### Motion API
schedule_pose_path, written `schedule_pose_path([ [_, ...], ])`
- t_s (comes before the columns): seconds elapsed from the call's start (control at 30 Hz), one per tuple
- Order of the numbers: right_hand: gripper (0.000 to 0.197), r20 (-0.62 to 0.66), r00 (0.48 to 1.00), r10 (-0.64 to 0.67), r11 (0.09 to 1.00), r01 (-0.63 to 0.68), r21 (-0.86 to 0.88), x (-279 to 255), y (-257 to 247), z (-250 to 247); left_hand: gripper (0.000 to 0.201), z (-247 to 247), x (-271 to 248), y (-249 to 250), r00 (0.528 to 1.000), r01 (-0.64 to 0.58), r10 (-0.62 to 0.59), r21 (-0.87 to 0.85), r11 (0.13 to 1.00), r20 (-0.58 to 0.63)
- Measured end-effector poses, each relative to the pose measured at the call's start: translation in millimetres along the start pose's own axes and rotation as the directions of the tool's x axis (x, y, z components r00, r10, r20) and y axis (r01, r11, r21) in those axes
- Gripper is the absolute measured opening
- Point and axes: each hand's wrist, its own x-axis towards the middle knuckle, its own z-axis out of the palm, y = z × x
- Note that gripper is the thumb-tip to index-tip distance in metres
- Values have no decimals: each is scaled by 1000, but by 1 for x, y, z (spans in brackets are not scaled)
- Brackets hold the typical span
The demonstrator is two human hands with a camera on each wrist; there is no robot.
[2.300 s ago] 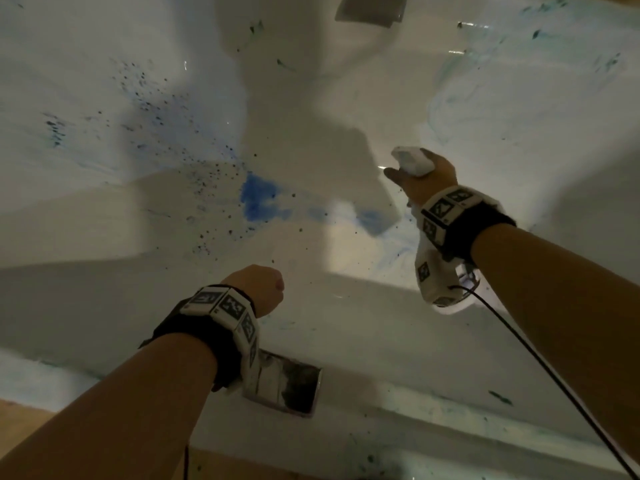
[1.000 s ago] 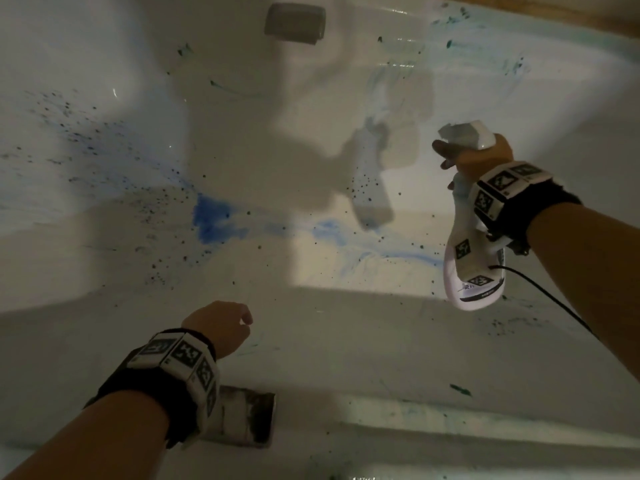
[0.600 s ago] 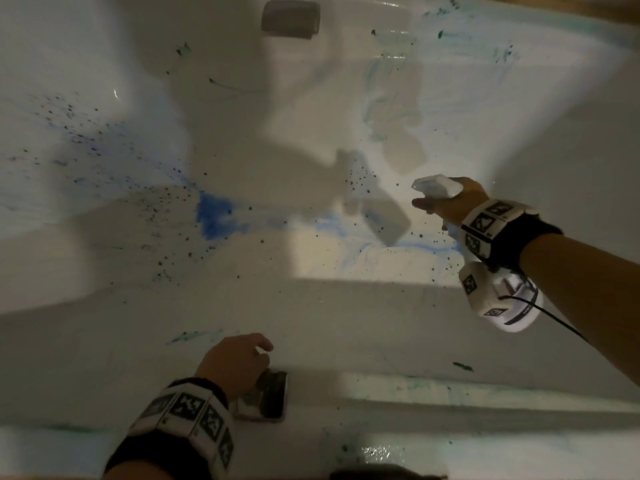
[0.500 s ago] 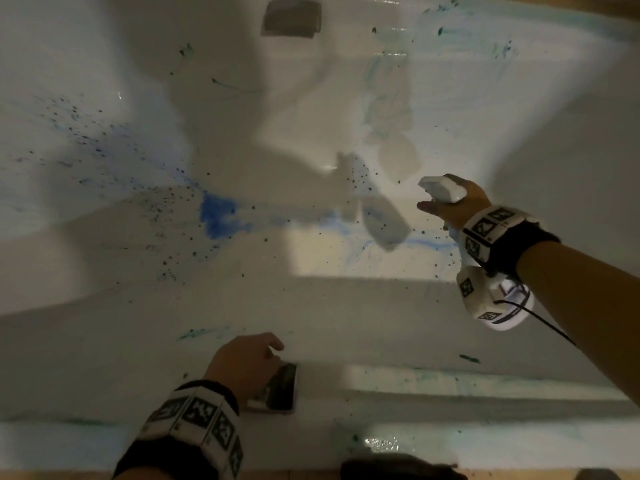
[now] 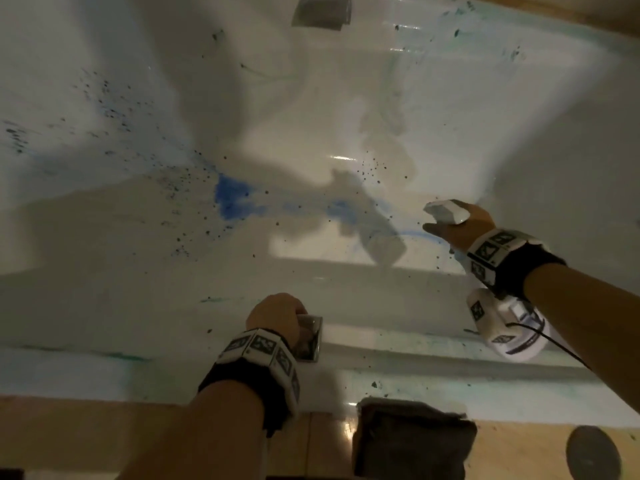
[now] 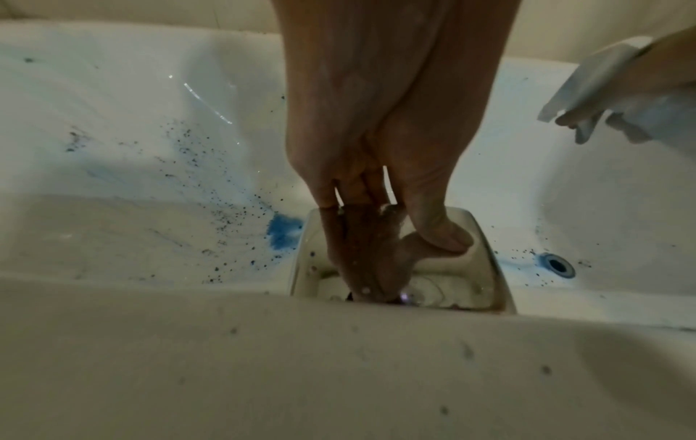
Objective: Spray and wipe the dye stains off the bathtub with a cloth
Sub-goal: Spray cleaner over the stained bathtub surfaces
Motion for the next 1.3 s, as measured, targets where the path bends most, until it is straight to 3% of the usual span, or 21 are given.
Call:
schedule_pose_path([
  [0.13, 40, -6, 1000, -20, 999, 20, 45, -14, 11, 3, 30, 5, -3, -5, 1000, -8, 6, -73, 997, -29],
  [0.27, 31, 44, 997, -67, 982, 74, -176, -20, 24, 2, 29, 9, -4, -3, 996, 8, -18, -101, 995, -91],
  [0.4, 45, 229, 973, -27, 975, 77, -210, -32, 36, 3, 30, 10, -3, -3, 992, 75, -84, -96, 993, -93],
  [0.47, 59, 402, 910, -100, 960, 195, -203, -40, 40, 0, 31, 8, -4, -1, 986, 106, -119, -117, 988, -113],
  [0.53, 44, 514, 843, -161, 914, 323, -244, -46, 47, -1, 37, 12, -5, 1, 985, 125, -138, -123, 984, -105],
  [0.6, 18, 540, 815, -211, 871, 407, -275, -51, 54, -1, 40, 16, -9, 6, 978, 150, -170, -159, 976, -120],
  [0.8, 24, 616, 741, -268, 760, 555, -337, -51, 63, -15, 34, 21, -15, 17, 933, 276, -298, -130, 952, -199],
  [0.9, 14, 746, 612, -262, 694, 657, -295, -48, 70, -31, 36, 22, -14, 28, 916, 338, -342, -54, 939, -208],
  [0.97, 29, 812, 542, -216, 634, 710, -305, -46, 79, -41, 37, 24, -15, 34, 910, 369, -364, -13, 929, -199],
  [1.1, 47, 783, 600, -165, 642, 668, -376, -34, 100, -71, 40, 27, -19, 46, 904, 405, -390, 63, 912, -177],
  [1.13, 46, 777, 610, -157, 628, 668, -398, -29, 105, -80, 38, 27, -18, 49, 902, 414, -393, 100, 905, -177],
  [1.23, 16, 704, 682, -199, 616, 645, -451, -11, 119, -107, 33, 25, -11, 55, 888, 456, -431, 183, 871, -162],
  [1.3, 21, 601, 779, -177, 661, 546, -514, 5, 133, -123, 29, 24, -6, 58, 875, 484, -463, 215, 848, -140],
])
